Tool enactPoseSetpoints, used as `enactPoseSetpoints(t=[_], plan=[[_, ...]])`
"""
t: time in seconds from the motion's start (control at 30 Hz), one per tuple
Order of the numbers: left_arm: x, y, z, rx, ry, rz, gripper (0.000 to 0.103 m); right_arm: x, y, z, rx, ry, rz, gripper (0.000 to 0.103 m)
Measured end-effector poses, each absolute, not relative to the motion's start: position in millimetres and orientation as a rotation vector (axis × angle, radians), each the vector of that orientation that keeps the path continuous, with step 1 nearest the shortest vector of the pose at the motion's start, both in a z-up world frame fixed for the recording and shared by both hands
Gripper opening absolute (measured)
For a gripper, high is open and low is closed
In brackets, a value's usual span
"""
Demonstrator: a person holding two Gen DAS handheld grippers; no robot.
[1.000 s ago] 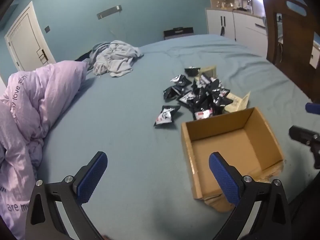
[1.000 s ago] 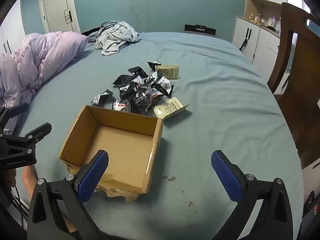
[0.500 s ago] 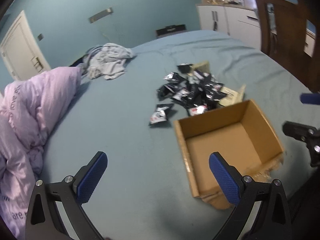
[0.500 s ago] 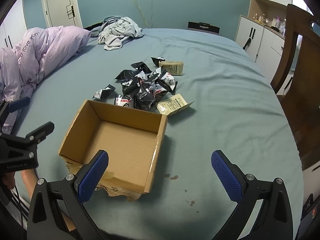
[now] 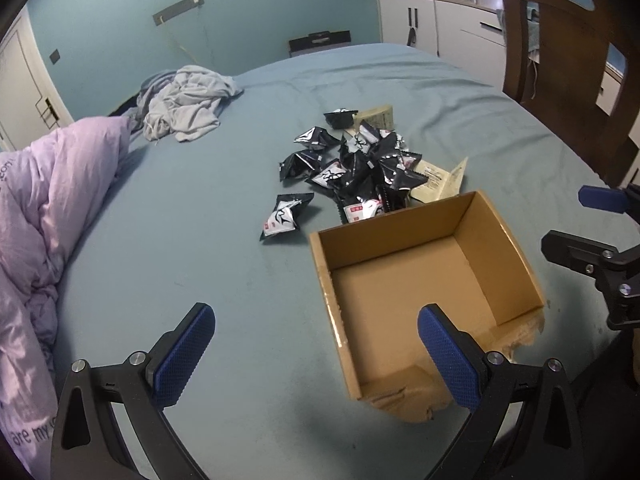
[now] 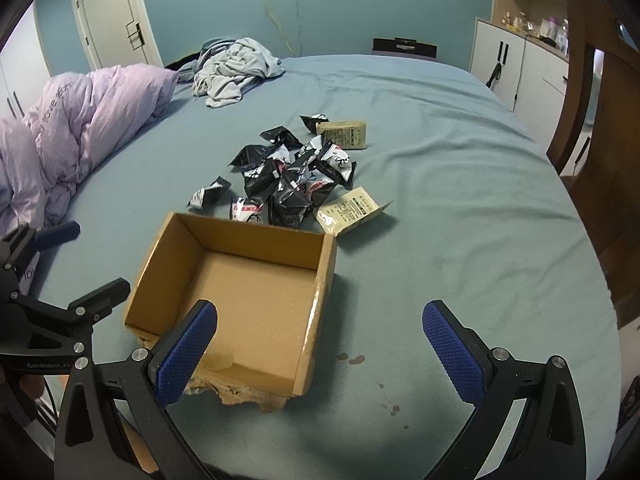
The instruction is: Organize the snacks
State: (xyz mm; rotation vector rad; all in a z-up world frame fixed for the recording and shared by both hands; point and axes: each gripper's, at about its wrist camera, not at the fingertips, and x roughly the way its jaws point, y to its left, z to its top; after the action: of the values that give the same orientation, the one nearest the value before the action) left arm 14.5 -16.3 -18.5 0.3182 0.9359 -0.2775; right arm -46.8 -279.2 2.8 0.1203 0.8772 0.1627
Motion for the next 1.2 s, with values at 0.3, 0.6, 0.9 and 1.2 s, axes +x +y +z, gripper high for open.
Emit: enactPoseSetpoints(t=[0.3, 0.6, 0.9, 1.2], plan=[[17.0, -21.9, -27.5, 0.357, 0.952, -0.277, 0.103, -24.7, -287.0, 0.6, 0.129, 0.851, 0.146, 0.103], [17.0, -26.7, -28.9, 0.393, 0.939, -0.29, 0.103, 28.0, -299.4, -18.6, 0.178, 0.903, 0.136, 0.103], [30.4, -23.6, -38.3, 0.34, 0.987, -0.313, 0.103, 106.8, -309.3, -56.0, 0.262, 1.01, 0.129, 0.103], [44.0, -15.3, -37.8, 0.286, 0.994, -0.301, 0.103, 151.8, -324.6, -100.1, 0.389, 1.159, 0.127, 0.065]])
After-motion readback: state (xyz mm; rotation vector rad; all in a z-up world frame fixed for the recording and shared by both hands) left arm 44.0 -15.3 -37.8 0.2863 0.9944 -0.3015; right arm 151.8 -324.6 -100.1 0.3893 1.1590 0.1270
